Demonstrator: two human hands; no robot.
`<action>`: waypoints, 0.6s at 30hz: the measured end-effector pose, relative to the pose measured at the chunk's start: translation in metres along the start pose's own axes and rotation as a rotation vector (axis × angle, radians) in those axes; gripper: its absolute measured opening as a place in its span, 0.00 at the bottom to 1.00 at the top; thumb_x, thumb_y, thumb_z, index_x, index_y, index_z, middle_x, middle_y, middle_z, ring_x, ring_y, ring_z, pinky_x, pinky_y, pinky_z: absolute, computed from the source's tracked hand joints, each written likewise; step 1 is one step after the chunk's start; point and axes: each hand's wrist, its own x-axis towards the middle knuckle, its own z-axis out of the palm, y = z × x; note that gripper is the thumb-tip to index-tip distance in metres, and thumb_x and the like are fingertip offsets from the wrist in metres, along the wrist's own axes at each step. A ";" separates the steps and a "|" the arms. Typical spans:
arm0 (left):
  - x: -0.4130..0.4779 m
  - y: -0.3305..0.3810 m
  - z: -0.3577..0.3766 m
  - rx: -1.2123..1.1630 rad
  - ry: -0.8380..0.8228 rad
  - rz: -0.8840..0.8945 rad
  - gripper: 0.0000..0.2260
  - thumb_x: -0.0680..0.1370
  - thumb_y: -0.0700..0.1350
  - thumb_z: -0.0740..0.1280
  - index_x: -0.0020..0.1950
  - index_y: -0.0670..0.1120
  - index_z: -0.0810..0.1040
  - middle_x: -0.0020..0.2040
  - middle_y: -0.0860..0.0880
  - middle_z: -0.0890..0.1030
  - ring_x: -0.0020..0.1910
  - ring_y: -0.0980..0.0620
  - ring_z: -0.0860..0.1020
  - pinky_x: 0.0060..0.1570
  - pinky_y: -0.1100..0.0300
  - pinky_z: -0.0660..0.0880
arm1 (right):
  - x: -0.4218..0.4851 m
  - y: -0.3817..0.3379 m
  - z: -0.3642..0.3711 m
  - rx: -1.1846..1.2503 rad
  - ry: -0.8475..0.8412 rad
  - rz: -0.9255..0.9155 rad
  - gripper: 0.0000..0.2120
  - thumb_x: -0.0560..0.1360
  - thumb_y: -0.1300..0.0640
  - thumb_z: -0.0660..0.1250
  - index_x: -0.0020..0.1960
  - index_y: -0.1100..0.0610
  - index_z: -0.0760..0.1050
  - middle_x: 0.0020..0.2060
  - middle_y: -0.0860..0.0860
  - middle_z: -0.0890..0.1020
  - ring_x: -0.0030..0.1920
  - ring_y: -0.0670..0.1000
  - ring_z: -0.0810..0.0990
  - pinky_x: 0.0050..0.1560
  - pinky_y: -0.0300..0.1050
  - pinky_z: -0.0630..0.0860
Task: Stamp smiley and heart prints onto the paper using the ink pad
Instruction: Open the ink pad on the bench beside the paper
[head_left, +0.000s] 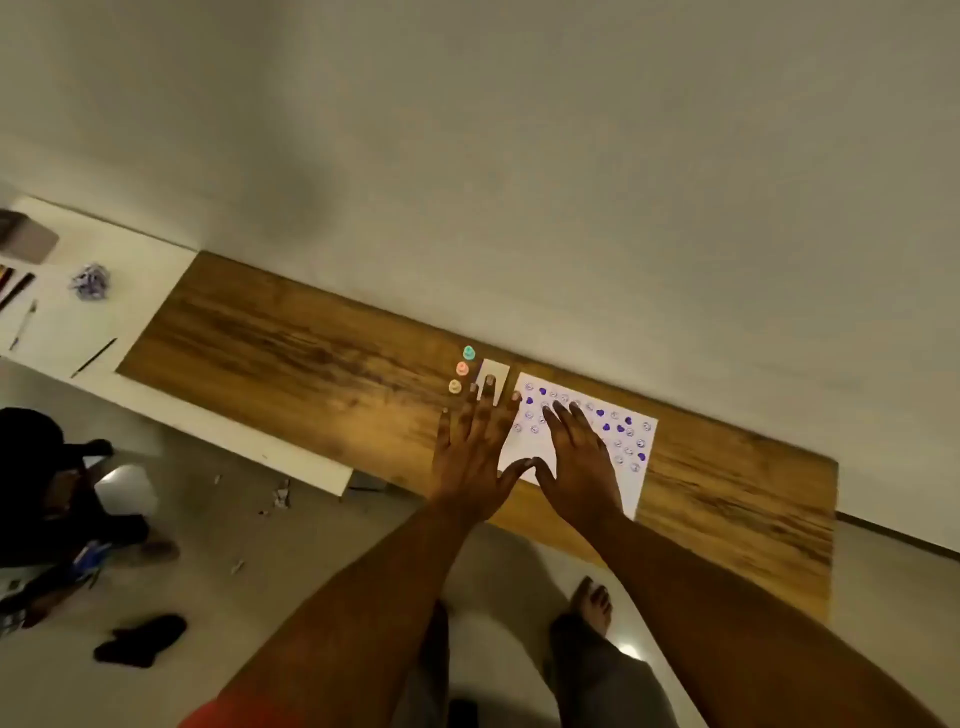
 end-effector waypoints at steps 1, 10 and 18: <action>0.000 -0.007 0.010 0.000 -0.028 -0.021 0.41 0.81 0.74 0.49 0.86 0.55 0.40 0.85 0.46 0.34 0.84 0.43 0.37 0.80 0.35 0.47 | 0.002 -0.001 0.015 0.007 -0.020 0.013 0.36 0.80 0.45 0.68 0.83 0.54 0.58 0.82 0.52 0.59 0.82 0.55 0.53 0.78 0.59 0.61; 0.021 -0.068 0.111 -0.011 -0.062 -0.050 0.38 0.81 0.73 0.39 0.85 0.55 0.34 0.85 0.46 0.34 0.84 0.42 0.37 0.79 0.37 0.43 | 0.069 0.015 0.123 -0.072 -0.083 -0.044 0.37 0.79 0.44 0.69 0.82 0.55 0.61 0.80 0.54 0.63 0.81 0.58 0.58 0.77 0.60 0.63; 0.027 -0.113 0.178 -0.180 0.095 0.003 0.36 0.83 0.68 0.53 0.85 0.49 0.59 0.84 0.45 0.62 0.81 0.44 0.63 0.78 0.42 0.60 | 0.158 0.043 0.167 -0.188 0.004 -0.192 0.29 0.83 0.42 0.59 0.81 0.48 0.61 0.82 0.53 0.57 0.82 0.59 0.52 0.76 0.62 0.58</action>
